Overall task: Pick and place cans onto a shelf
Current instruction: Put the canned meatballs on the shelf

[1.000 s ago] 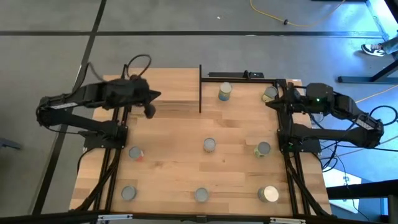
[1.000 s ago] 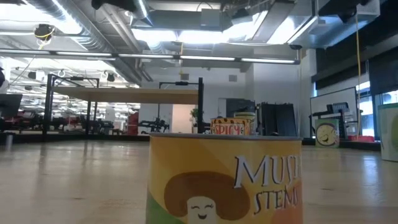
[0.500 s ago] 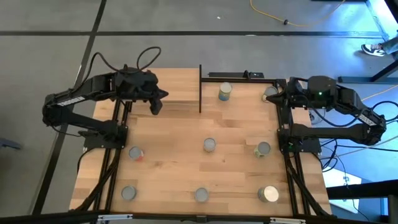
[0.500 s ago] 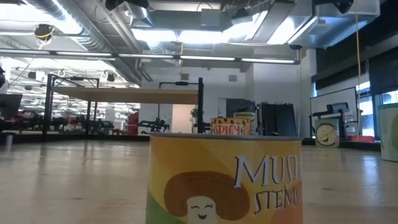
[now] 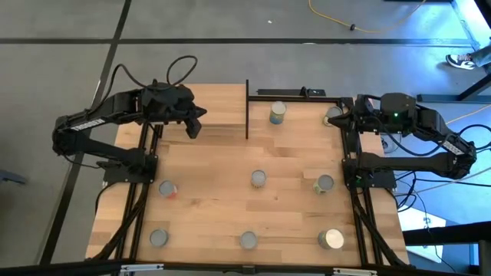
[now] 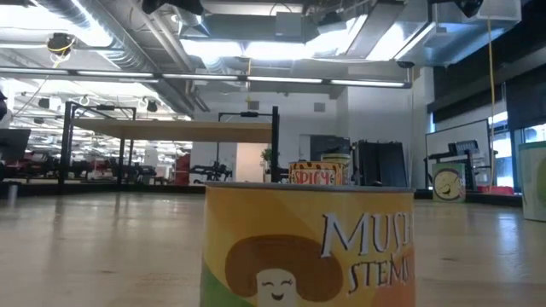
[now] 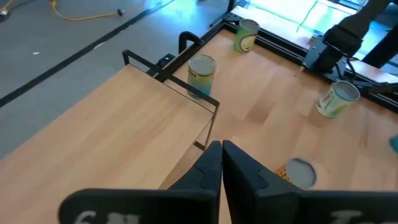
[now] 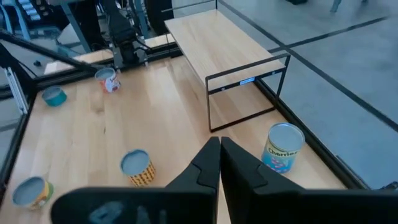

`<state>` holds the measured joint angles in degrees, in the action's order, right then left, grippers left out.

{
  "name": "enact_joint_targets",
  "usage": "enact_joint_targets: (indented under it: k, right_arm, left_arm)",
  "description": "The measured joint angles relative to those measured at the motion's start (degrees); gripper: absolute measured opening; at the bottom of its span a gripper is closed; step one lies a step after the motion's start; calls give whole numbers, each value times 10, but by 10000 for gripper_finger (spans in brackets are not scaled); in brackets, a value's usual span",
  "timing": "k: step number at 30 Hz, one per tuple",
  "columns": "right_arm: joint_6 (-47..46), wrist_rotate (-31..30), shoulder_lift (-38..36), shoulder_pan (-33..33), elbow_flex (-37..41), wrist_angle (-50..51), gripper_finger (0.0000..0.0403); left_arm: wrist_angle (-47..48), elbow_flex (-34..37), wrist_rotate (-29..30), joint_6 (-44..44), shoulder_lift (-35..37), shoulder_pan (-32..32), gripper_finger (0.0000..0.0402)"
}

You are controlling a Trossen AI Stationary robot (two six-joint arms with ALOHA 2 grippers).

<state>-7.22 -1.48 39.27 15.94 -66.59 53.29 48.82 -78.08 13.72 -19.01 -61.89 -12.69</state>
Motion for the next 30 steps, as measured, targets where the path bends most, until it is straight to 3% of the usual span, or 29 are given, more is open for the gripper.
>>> enact_joint_targets:
  k: [7,13,19,24,30]
  right_arm:
    - [-2,-4,0,0,0,-13,16]
    - [-3,-47,0,0,0,-31,16]
    - [-3,-50,0,0,0,-30,16]
    - [-2,-50,0,0,1,-29,16]
    - [1,-50,0,0,1,-29,16]
  left_arm:
    - [-11,0,14,15,0,0,53]
    - [-111,0,15,4,-9,-1,70]
    - [-117,0,-46,-1,-17,-8,69]
    - [-59,0,-109,-4,-18,-8,71]
    - [90,0,-165,-5,-19,-2,71]
